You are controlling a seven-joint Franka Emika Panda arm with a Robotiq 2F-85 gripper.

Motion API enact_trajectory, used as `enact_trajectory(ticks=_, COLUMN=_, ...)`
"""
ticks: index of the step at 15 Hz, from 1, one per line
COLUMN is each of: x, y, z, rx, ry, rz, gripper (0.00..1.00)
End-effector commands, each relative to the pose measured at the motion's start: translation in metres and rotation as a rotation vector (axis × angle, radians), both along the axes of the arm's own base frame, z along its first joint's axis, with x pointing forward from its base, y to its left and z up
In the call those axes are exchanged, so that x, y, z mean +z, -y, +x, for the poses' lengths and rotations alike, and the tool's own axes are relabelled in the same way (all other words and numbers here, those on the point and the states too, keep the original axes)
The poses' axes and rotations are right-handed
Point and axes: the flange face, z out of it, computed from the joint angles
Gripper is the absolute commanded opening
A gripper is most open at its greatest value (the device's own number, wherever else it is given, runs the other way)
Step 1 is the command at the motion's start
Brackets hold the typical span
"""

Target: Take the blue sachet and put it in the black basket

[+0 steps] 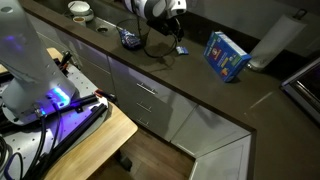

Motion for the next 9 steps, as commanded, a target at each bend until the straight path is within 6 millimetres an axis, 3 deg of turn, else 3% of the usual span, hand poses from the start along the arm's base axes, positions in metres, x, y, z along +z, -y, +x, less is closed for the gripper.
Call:
enact_trajectory(ticks=1, x=-0.022, y=0.005, z=0.03, rx=0.031, ry=-0.024, rz=-0.046, gripper=1.0)
enact_trajectory(ticks=9, x=-0.064, y=0.035, z=0.067, rx=0.011, ry=-0.061, rz=-0.15, gripper=1.0)
